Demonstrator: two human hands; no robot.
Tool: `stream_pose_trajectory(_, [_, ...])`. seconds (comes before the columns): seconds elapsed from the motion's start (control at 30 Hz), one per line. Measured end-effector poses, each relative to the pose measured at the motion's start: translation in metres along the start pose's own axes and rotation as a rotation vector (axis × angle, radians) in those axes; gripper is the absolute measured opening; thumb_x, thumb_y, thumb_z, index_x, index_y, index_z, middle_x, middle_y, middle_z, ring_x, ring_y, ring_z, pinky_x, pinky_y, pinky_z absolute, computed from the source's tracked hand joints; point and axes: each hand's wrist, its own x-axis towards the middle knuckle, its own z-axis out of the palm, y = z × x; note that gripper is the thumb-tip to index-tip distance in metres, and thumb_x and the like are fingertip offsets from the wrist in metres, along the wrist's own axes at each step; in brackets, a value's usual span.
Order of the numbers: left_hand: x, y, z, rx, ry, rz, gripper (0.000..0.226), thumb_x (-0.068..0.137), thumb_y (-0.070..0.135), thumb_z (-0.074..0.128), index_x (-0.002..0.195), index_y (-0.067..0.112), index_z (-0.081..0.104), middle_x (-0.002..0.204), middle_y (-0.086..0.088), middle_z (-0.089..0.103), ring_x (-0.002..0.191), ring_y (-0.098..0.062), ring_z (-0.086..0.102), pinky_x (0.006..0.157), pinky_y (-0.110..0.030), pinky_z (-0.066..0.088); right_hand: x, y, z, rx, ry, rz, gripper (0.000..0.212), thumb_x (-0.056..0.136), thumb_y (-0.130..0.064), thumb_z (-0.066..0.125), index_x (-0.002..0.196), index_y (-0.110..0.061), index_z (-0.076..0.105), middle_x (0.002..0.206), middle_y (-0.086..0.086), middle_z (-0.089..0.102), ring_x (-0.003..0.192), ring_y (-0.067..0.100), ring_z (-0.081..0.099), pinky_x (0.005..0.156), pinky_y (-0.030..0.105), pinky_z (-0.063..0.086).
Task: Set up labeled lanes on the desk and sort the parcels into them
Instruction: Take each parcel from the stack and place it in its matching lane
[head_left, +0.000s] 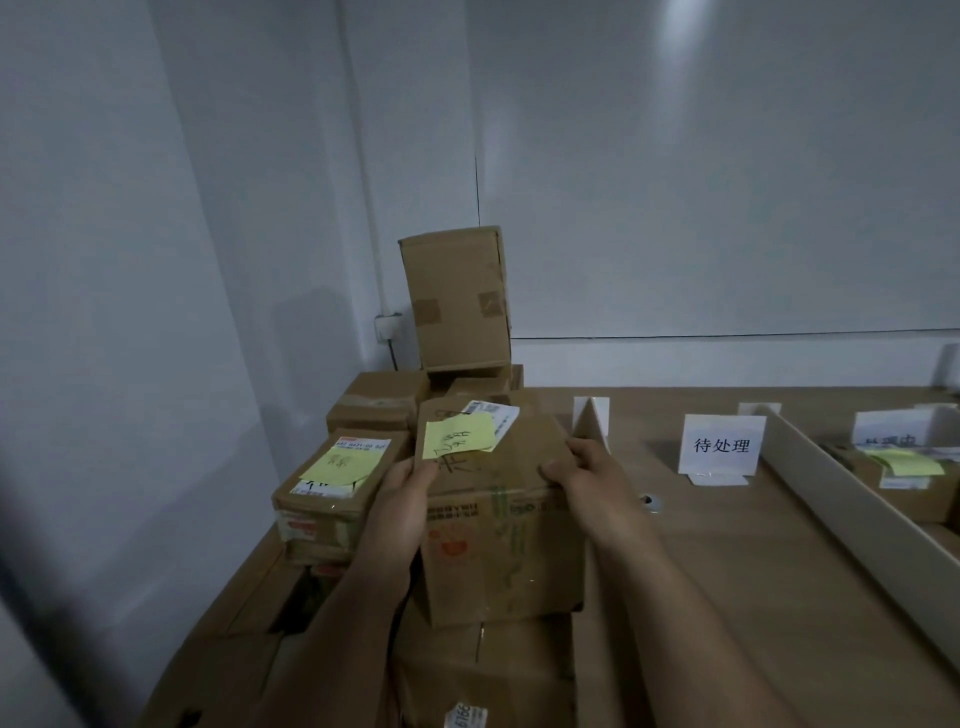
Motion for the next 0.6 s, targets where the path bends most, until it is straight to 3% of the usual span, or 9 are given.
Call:
stream_pose_trajectory(0.07, [0.001, -0.004, -0.003, -0.011, -0.035, 0.028, 0.03, 0.096, 0.029, 0.049, 0.125, 0.022, 0.055, 0.096, -0.002, 0.072, 0.083, -0.018, 0.07, 0.066, -0.032, 0.051, 0.001, 0.003, -0.001, 0.014, 0.039, 0.004, 0.038, 0.096, -0.023, 0.051, 0.133, -0.019, 0.046, 0.109, -0.006, 0.057, 0.1, 0.015, 0.056, 0.082, 0.033, 0.048])
stream_pose_trajectory(0.17, [0.004, -0.008, -0.005, -0.033, -0.085, 0.093, 0.036, 0.095, 0.024, 0.05, 0.131, 0.027, 0.05, 0.109, 0.002, 0.069, 0.095, -0.018, 0.068, 0.087, -0.042, 0.053, 0.003, 0.006, -0.003, 0.062, 0.063, 0.005, 0.037, 0.094, -0.013, 0.051, 0.13, -0.02, 0.048, 0.116, -0.003, 0.057, 0.108, 0.02, 0.056, 0.095, 0.042, 0.048])
stream_pose_trajectory(0.3, [0.007, -0.007, -0.005, -0.001, -0.117, 0.164, 0.043, 0.095, 0.017, 0.05, 0.134, 0.034, 0.043, 0.125, 0.008, 0.061, 0.108, -0.016, 0.062, 0.099, -0.046, 0.046, 0.005, 0.008, -0.004, 0.065, 0.064, -0.031, 0.047, 0.09, -0.001, 0.05, 0.132, -0.023, 0.048, 0.117, -0.004, 0.057, 0.111, 0.019, 0.053, 0.087, 0.032, 0.046])
stream_pose_trajectory(0.47, [0.012, -0.007, -0.007, 0.013, -0.128, 0.196, 0.045, 0.096, 0.013, 0.048, 0.135, 0.035, 0.043, 0.115, 0.013, 0.064, 0.104, -0.013, 0.064, 0.096, -0.043, 0.049, 0.007, 0.012, -0.003, 0.05, 0.079, -0.037, 0.05, 0.089, -0.002, 0.053, 0.133, -0.024, 0.048, 0.12, -0.004, 0.057, 0.111, 0.019, 0.054, 0.091, 0.035, 0.048])
stream_pose_trajectory(0.6, [0.013, -0.004, -0.007, 0.014, -0.126, 0.215, 0.036, 0.096, 0.013, 0.046, 0.12, 0.041, 0.048, 0.105, 0.015, 0.067, 0.094, -0.008, 0.066, 0.079, -0.03, 0.052, 0.012, 0.012, -0.003, 0.038, 0.116, -0.035, 0.044, 0.09, -0.01, 0.056, 0.132, -0.022, 0.048, 0.122, -0.001, 0.057, 0.109, 0.019, 0.055, 0.09, 0.037, 0.048])
